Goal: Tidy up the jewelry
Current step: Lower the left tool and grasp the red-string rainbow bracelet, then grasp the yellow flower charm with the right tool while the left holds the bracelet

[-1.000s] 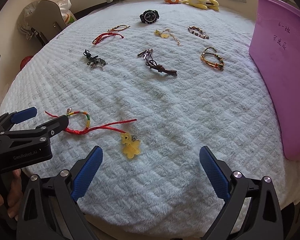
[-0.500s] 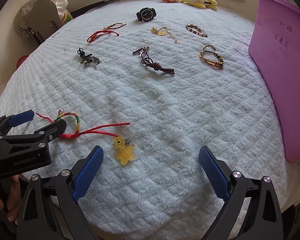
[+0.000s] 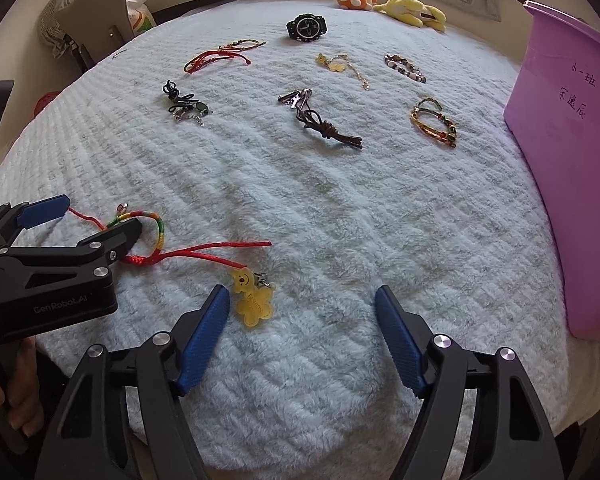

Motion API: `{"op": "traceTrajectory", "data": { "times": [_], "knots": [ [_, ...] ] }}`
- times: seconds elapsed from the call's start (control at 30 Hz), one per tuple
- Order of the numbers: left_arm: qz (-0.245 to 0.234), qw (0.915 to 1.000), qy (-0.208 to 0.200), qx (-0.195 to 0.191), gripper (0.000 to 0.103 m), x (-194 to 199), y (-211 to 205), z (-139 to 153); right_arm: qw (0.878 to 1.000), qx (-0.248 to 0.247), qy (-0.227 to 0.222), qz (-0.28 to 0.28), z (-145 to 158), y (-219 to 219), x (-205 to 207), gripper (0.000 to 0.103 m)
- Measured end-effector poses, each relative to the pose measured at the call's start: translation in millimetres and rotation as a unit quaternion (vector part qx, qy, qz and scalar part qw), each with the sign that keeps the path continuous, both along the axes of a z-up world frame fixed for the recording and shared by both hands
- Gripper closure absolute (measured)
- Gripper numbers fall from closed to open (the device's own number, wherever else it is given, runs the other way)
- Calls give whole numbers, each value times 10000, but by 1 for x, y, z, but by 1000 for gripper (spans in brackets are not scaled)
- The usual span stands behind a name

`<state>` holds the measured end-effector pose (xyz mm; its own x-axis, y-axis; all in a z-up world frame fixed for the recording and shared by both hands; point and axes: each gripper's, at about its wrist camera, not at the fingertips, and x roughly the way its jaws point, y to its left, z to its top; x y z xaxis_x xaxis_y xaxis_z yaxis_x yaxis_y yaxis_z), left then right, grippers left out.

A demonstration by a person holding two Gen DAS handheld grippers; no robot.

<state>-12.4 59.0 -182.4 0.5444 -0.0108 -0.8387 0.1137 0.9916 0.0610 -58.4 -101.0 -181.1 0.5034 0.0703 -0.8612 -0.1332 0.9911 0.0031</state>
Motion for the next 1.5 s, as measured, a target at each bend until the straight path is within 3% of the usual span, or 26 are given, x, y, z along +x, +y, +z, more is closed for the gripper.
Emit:
{"op": "traceTrajectory", "data": {
  "times": [0.13,0.23,0.3,0.37,0.5,0.57,0.7,1.13,1.5],
  "knots": [
    [-25,10000,-76,1,11,-5,-2,1,10000,46,-22,-50,2,-4,0,45],
    [-156,9998,-107,44,23,-11,-8,4,9999,76,-24,-84,3,-8,0,51],
    [-248,9996,-107,49,35,-14,-12,5,9999,79,-43,-65,4,-8,-1,58],
    [-333,9994,-126,53,44,-17,-15,7,9999,87,-61,26,5,-5,-2,71],
    [-559,9984,-113,-56,70,-21,-20,9,9999,62,-82,36,6,-4,-3,76],
    [-599,9981,-86,-120,81,-22,-20,11,9998,187,-56,-53,8,-10,-3,84],
    [-591,9973,16,-427,93,-22,-14,13,9995,284,-17,-133,8,-17,-3,90],
    [-663,9912,89,-1140,96,-23,-4,20,9990,417,-31,-167,8,-20,-4,90],
    [-637,9923,-33,-1060,96,-27,-2,39,9977,598,-69,-295,18,-32,-9,90]
  ]
}}
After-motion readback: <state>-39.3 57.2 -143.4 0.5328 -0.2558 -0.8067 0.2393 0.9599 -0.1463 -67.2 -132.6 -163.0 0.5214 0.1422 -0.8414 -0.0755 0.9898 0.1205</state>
